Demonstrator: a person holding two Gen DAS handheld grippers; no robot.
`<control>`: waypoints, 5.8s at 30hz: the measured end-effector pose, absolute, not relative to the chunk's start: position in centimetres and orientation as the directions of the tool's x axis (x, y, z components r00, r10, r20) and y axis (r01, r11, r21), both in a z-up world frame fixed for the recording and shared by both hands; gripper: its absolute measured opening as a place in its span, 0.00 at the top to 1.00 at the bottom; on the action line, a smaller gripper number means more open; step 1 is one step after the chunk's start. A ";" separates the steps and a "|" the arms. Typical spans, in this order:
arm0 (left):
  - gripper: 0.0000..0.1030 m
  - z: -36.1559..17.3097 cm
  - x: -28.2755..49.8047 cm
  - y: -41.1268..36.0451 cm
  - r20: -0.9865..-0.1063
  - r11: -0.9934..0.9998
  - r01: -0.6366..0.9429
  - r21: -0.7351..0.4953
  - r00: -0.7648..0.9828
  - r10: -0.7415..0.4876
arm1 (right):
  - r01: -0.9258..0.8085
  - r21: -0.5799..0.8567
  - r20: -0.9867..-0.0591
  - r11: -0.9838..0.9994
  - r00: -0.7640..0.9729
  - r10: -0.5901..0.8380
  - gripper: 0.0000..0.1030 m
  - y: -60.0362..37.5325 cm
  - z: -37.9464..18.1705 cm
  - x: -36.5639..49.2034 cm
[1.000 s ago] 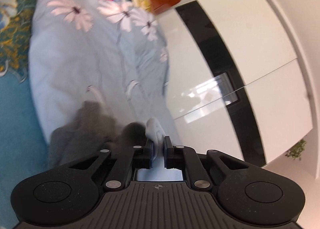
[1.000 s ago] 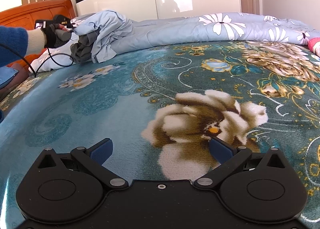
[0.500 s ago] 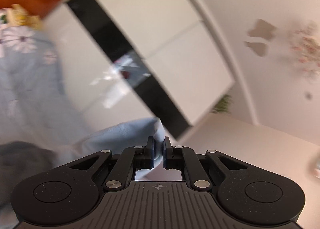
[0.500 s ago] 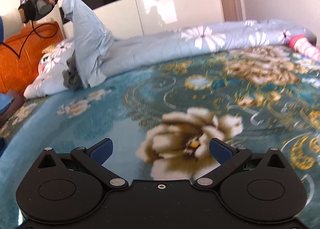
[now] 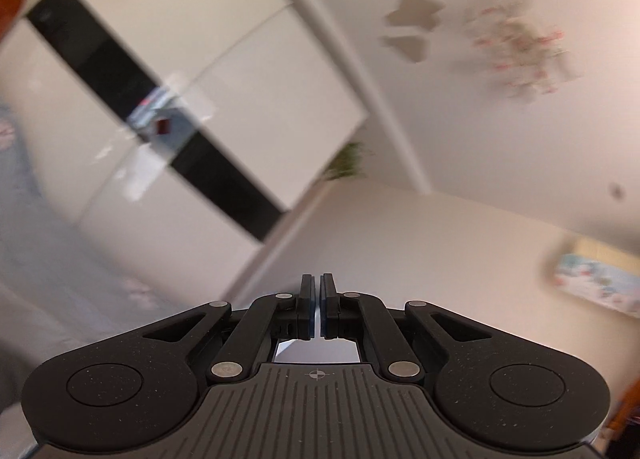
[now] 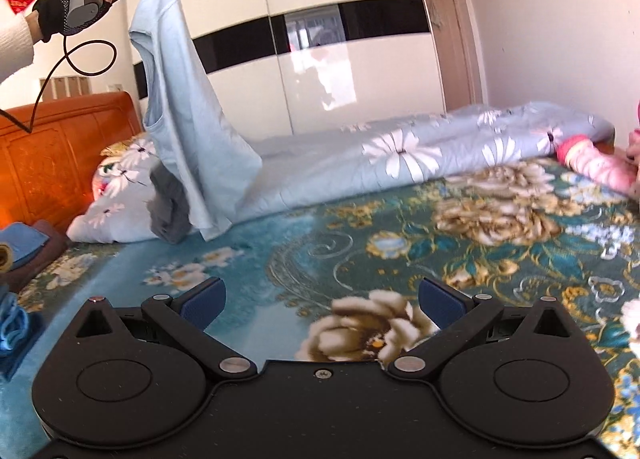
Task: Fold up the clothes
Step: 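Lift the T-shirt with the left gripper and drop it onto the sheet, then grasp the T-shirt edge with the right gripper, then grasp another T-shirt edge with the left gripper while the right gripper holds, then lift the T-shirt with both grippers and shake it out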
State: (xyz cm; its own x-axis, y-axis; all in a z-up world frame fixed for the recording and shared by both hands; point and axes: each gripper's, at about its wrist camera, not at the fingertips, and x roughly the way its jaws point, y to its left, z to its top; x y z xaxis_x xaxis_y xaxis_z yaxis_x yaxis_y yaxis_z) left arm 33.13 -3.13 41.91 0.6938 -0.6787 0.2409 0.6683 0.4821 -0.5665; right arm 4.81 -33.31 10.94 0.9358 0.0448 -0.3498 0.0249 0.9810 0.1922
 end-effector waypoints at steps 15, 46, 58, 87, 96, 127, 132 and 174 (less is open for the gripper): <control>1.00 35.0 22.7 -2.2 -0.038 0.544 0.663 -0.515 0.616 -0.787 | -0.007 0.159 -0.287 0.987 0.956 0.053 0.01 -29.9 15.1 -1.7; 0.18 2.9 7.0 17.8 -0.571 0.870 -0.017 -0.492 0.761 -0.308 | -0.470 -0.041 -0.713 0.882 0.632 0.303 0.22 -4.3 1.4 20.1; 0.18 3.1 6.4 17.1 -0.545 0.840 0.011 -0.542 0.756 -0.361 | -0.301 -0.134 -0.671 0.944 0.728 0.136 0.96 -8.2 3.2 21.0; 0.12 1.7 28.7 -2.7 -0.622 0.943 0.311 -0.121 0.717 -0.316 | 0.192 0.074 -0.517 0.979 0.847 -0.127 0.96 -30.9 5.8 16.2; 0.40 -0.8 33.0 -4.4 -0.561 0.961 0.270 -0.060 0.787 -0.256 | 0.188 0.142 -0.507 0.972 0.857 -0.092 0.96 -32.7 4.9 17.4; 0.28 2.4 30.8 -2.2 -0.471 0.948 0.302 -0.102 0.824 -0.314 | 0.196 0.248 -0.450 0.949 0.891 -0.067 0.96 -33.4 5.9 17.7; 0.29 0.6 30.2 -4.3 -0.503 0.950 0.308 0.052 0.830 -0.241 | 0.199 0.256 -0.451 0.946 0.890 -0.066 0.96 -33.5 5.7 17.8; 0.98 21.2 24.2 -1.2 -0.050 0.973 0.224 -0.060 0.973 -0.227 | 0.125 0.106 0.000 0.987 0.992 -0.125 0.97 -29.8 23.7 10.7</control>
State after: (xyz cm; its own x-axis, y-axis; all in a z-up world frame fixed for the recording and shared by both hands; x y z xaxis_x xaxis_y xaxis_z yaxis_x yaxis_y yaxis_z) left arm 24.18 -1.16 21.22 0.9726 -0.2269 -0.0505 0.2238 0.9728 -0.0603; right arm 10.74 -29.83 23.71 0.9921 -0.1252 -0.0004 0.1245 0.9865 0.1063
